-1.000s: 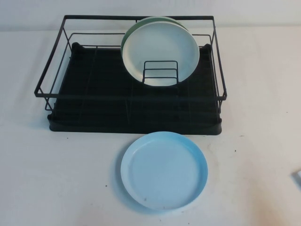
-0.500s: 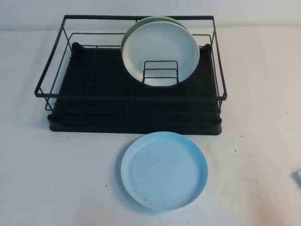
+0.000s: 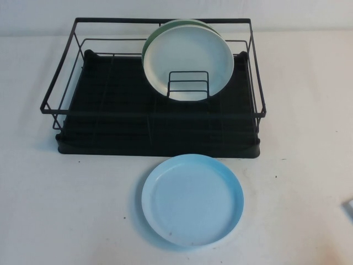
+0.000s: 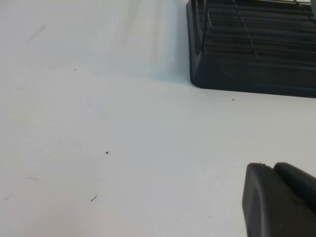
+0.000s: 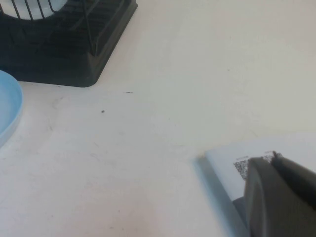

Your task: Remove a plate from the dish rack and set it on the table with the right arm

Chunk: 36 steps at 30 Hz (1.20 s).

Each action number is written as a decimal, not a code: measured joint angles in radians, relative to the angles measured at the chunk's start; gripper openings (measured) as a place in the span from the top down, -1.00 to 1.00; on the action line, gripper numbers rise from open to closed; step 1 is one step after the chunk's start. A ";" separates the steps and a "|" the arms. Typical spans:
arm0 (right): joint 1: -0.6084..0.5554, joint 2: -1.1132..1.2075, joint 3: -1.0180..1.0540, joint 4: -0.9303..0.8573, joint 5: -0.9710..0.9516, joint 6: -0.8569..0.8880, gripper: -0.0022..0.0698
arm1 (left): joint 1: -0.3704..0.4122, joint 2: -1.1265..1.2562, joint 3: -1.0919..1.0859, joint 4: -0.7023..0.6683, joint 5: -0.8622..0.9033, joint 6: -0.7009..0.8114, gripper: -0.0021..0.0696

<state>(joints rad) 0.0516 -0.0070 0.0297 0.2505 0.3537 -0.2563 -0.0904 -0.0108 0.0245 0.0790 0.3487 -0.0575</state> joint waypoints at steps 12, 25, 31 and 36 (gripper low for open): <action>0.000 -0.001 0.000 -0.007 0.009 0.013 0.99 | 0.000 0.000 0.000 0.000 0.000 0.000 0.95; 0.000 -0.002 0.000 -0.007 0.009 0.019 0.99 | 0.000 0.000 0.000 0.000 0.000 0.000 0.95; 0.000 -0.006 0.000 -0.007 0.009 0.026 0.99 | 0.000 0.000 0.000 0.000 0.000 0.000 0.95; 0.000 -0.007 0.000 -0.001 0.009 0.028 0.99 | 0.000 0.000 0.000 0.000 0.000 0.000 0.95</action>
<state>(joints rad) 0.0516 -0.0143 0.0297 0.2499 0.3626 -0.2279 -0.0904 -0.0108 0.0245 0.0790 0.3487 -0.0575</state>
